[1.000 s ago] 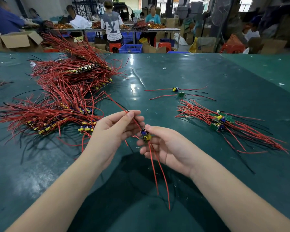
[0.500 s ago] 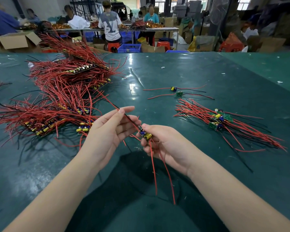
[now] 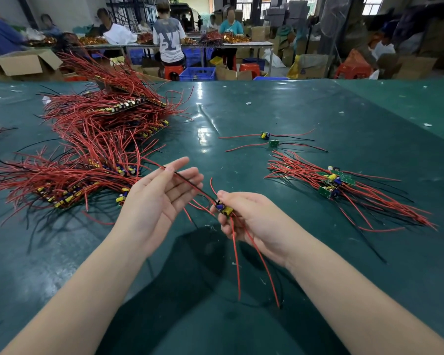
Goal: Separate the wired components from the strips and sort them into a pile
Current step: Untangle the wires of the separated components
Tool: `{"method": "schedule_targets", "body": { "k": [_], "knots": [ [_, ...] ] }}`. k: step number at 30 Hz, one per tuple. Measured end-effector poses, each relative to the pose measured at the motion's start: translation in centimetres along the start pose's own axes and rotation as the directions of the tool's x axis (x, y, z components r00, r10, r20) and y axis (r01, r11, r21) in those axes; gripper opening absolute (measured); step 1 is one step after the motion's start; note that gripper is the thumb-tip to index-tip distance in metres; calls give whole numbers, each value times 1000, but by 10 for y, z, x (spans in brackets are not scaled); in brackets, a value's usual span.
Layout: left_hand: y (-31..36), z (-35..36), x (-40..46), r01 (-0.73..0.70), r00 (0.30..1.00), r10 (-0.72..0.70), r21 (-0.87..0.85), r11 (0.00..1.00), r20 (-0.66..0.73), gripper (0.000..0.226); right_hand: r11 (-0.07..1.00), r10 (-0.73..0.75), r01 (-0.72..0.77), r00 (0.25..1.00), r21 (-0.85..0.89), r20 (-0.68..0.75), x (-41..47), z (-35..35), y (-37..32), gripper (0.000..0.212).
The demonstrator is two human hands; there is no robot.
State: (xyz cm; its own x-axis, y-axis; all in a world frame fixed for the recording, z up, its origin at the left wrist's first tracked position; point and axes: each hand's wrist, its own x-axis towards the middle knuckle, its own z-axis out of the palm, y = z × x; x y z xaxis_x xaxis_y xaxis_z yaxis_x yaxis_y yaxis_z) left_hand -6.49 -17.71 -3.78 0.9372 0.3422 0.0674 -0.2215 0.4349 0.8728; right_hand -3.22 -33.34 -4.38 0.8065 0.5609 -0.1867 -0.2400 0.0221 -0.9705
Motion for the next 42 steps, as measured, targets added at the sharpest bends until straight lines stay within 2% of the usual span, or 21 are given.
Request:
{"method": "schedule_targets", "body": {
  "k": [12,17,25,37,42],
  "knots": [
    [-1,-3,2,43,999,-43,20,999,0,29,997,-30,25,998,-70,-64,1,-3,2,32],
    [2,-4,5,82,995,-82,-7,997,-61,26,997,-25,19,996,-72,-80,1,-5,1,31],
    [2,-8,5,-3,987,-4,-42,999,-163,16,994,-44,36,996,-108,-74,1,-4,1,29],
    [6,-7,7,-71,980,52,-92,993,-190,19,989,-42,31,997,-142,-70,0,-4,0,29],
    [5,-8,5,-68,989,55,-90,994,-137,20,986,-41,31,997,-166,-58,0,-5,0,29]
  ]
}}
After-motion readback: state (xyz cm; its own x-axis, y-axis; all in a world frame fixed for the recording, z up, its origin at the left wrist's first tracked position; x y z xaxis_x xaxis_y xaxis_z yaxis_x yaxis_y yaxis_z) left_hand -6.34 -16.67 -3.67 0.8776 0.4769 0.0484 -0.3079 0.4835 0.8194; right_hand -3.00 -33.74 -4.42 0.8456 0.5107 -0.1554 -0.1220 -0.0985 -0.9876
